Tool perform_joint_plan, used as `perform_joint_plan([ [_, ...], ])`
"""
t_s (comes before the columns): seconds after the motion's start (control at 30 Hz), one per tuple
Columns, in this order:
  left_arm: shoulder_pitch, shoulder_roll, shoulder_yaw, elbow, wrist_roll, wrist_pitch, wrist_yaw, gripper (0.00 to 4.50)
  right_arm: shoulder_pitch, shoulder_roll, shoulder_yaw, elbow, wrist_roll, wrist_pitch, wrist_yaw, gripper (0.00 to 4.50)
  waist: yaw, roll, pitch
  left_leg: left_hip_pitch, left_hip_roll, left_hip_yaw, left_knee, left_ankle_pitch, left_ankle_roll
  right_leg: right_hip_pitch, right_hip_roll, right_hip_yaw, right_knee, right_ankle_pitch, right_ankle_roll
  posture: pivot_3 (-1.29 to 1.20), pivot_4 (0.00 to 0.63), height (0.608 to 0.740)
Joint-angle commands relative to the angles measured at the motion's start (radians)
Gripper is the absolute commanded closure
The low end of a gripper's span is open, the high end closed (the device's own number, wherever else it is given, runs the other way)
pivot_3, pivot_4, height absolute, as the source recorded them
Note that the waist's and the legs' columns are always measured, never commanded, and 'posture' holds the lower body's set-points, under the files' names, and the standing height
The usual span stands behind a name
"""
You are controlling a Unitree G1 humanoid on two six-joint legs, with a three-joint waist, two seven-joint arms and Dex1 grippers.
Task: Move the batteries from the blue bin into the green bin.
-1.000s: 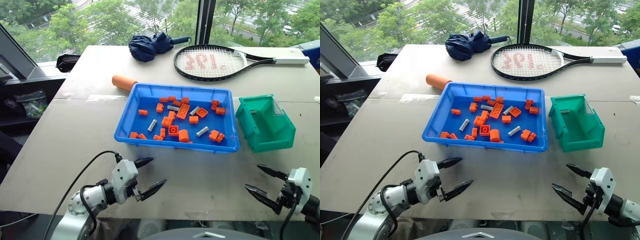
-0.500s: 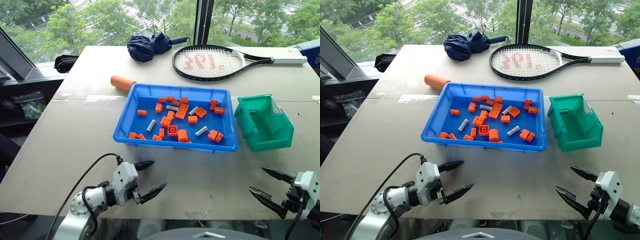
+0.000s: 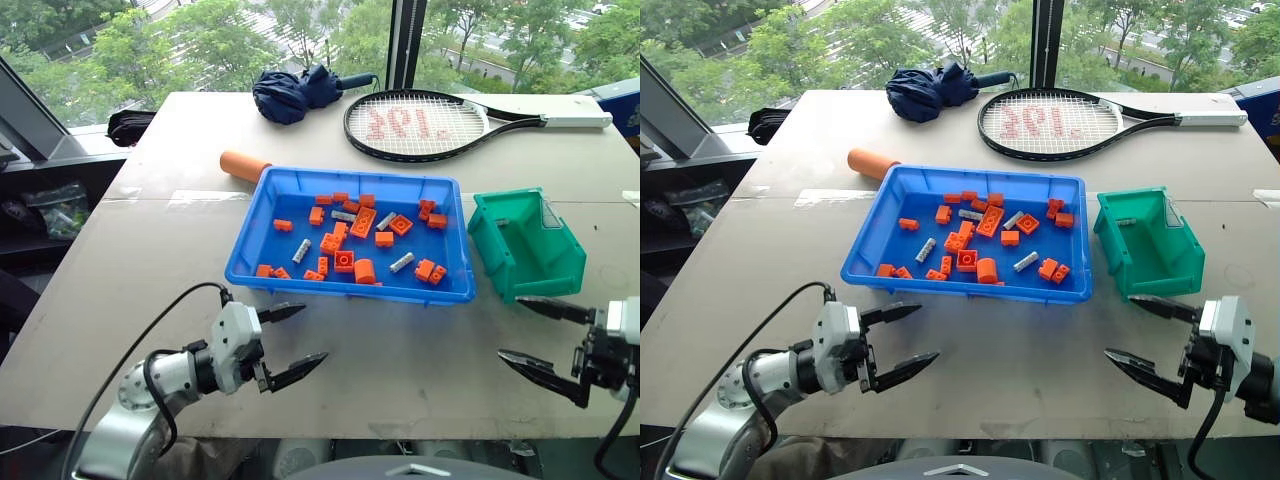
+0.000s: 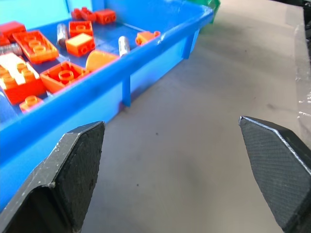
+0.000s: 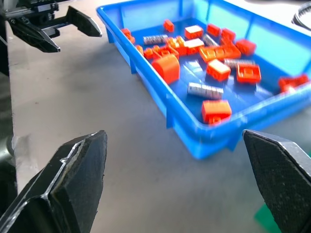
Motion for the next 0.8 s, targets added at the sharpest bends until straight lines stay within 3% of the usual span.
perform_joint_plan([
  [0.03,-0.028,0.08,0.102,-0.098,-0.124,0.097,-0.016,0.0,-0.2,-0.031,0.083,-0.008,0.021,0.063,-0.042,0.05,0.0,-0.002,0.001,0.0,0.0,0.0,0.0,0.0,0.0,0.0,0.0,0.0,0.0,0.0,0.0,0.0,0.15,0.74],
  [0.2,-0.138,0.18,0.191,-0.07,-0.168,0.158,-0.046,0.0,-0.559,-0.015,0.302,0.087,-0.078,0.168,-0.109,0.05,-0.003,-0.002,0.002,0.0,0.0,-0.001,0.0,0.0,0.0,0.0,0.002,0.0,0.001,0.0,0.0,0.0,0.15,0.74],
  [0.33,-0.241,0.316,0.257,0.002,-0.231,0.223,-0.176,0.0,-0.847,-0.003,0.577,0.304,-0.301,0.175,-0.014,0.05,-0.004,-0.004,0.004,-0.002,0.0,-0.002,0.0,0.0,0.0,-0.002,0.002,-0.002,0.0,0.0,0.0,0.0,0.15,0.74],
  [0.47,-0.328,0.394,0.26,0.073,-0.234,0.261,-0.238,0.0,-1.047,0.063,0.772,0.506,-0.463,0.116,0.106,0.05,-0.01,-0.004,0.005,-0.003,0.0,-0.001,0.0,0.0,0.0,-0.003,0.002,-0.002,0.0,0.0,0.0,0.0,0.15,0.74],
  [0.57,-0.4,0.431,0.254,0.115,-0.224,0.289,-0.264,0.0,-1.163,0.142,0.884,0.65,-0.561,0.097,0.172,0.05,-0.024,-0.006,0.008,-0.006,0.0,-0.002,-0.001,0.0,-0.001,-0.006,0.002,-0.003,0.001,0.0,0.0,0.0,0.15,0.74],
  [0.8,-0.458,0.473,0.272,0.1,-0.248,0.364,-0.295,0.0,-1.252,0.249,0.971,0.809,-0.682,0.092,0.224,0.05,-0.026,-0.006,0.009,-0.008,0.0,-0.001,-0.002,0.001,-0.001,-0.01,0.002,-0.002,0.001,0.0,0.0,0.0,0.15,0.74],
])
